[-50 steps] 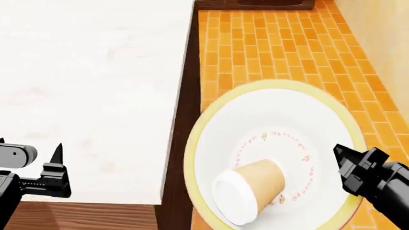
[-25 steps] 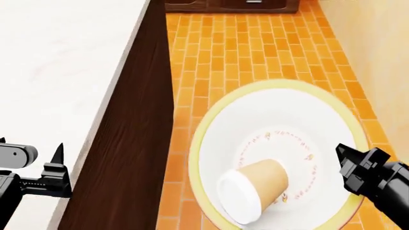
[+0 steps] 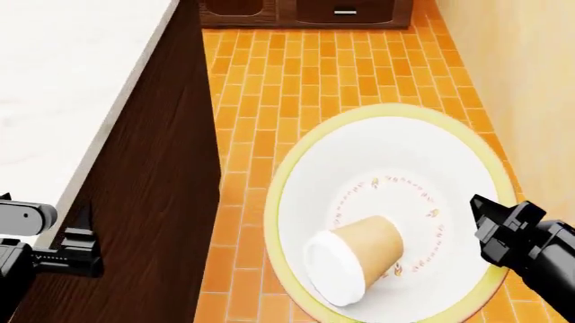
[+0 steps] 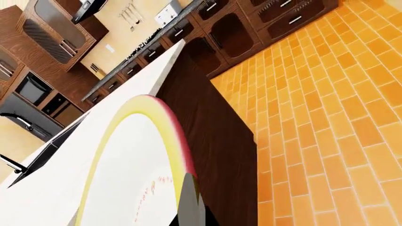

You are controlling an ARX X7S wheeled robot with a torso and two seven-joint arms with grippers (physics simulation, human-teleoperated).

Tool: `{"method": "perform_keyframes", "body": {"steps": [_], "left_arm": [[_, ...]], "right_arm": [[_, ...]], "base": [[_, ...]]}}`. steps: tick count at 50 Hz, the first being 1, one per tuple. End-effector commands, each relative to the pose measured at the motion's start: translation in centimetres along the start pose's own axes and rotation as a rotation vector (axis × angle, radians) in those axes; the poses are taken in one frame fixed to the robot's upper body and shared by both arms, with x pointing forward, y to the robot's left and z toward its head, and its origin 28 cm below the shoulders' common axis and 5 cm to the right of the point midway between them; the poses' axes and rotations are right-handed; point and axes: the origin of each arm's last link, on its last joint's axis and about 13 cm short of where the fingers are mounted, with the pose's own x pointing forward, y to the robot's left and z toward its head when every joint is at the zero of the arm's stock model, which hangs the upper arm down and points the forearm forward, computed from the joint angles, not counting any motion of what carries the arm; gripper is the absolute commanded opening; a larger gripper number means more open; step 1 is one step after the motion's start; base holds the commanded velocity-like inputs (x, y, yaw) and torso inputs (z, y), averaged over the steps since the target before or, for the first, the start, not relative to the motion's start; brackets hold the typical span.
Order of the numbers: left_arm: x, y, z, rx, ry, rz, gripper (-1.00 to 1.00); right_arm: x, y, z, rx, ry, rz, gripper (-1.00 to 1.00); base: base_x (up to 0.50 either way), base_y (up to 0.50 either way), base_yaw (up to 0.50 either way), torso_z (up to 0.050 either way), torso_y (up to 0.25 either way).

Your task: Place the cup inside the bowl on the dining table and move the bowl to any counter.

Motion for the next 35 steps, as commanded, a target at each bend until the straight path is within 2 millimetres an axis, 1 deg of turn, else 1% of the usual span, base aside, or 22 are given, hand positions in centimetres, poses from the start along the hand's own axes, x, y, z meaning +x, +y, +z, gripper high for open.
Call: {"method": "perform_keyframes", "body": {"steps": [1, 10, 13, 17, 20, 25, 27, 28, 31, 35], "left_arm": [[0.11, -0.03, 0.05, 0.002, 0.001, 0.001, 1.00], [-0.04, 0.19, 0.01, 0.002, 0.001, 0.004, 1.00], [0.10, -0.05, 0.03, -0.004, -0.003, 0.002, 1.00], [0.26, 0.15, -0.15, -0.003, 0.007, 0.008, 1.00], [-0.05, 0.57, 0.27, 0.001, 0.001, 0.016, 1.00], [0.28, -0.03, 0.18, 0.005, 0.005, 0.002, 1.00], [0.27, 0.08, 0.31, 0.005, 0.003, 0.003, 1.00], [0.19, 0.16, 0.39, 0.006, 0.002, 0.001, 1.00], [0.36, -0.05, 0.49, 0.008, 0.000, 0.001, 1.00], [0.19, 0.15, 0.52, 0.011, -0.001, 0.003, 1.00]], "right_arm": [[0.32, 0.44, 0.53, 0.011, -0.029, 0.044, -1.00], [0.47, 0.21, 0.36, 0.018, -0.033, 0.039, -1.00], [0.47, 0.30, 0.40, 0.022, -0.033, 0.039, -1.00], [0.48, 0.29, 0.49, 0.009, -0.021, 0.030, -1.00], [0.28, 0.33, 0.90, 0.017, -0.026, 0.037, -1.00], [0.21, 0.34, 1.12, 0.016, -0.032, 0.037, -1.00], [0.23, 0.26, 1.05, 0.019, -0.031, 0.038, -1.00], [0.20, 0.23, 1.09, 0.050, -0.043, 0.056, -1.00], [0.10, 0.08, 1.16, 0.032, -0.042, 0.039, -1.00], [0.10, 0.07, 1.18, 0.034, -0.055, 0.039, -1.00]], "base": [[0.50, -0.05, 0.00, 0.000, 0.000], [0.50, -0.01, 0.00, 0.000, 0.001], [0.50, 0.00, 0.00, 0.000, 0.000], [0.50, 0.00, 0.00, 0.000, 0.003], [0.50, 0.00, 0.00, 0.000, 0.003], [0.50, 0.00, 0.00, 0.000, 0.000], [0.50, 0.00, 0.00, 0.000, 0.005], [0.50, 0.00, 0.00, 0.000, 0.000], [0.50, 0.00, 0.00, 0.000, 0.000], [0.50, 0.00, 0.00, 0.000, 0.003]]}}
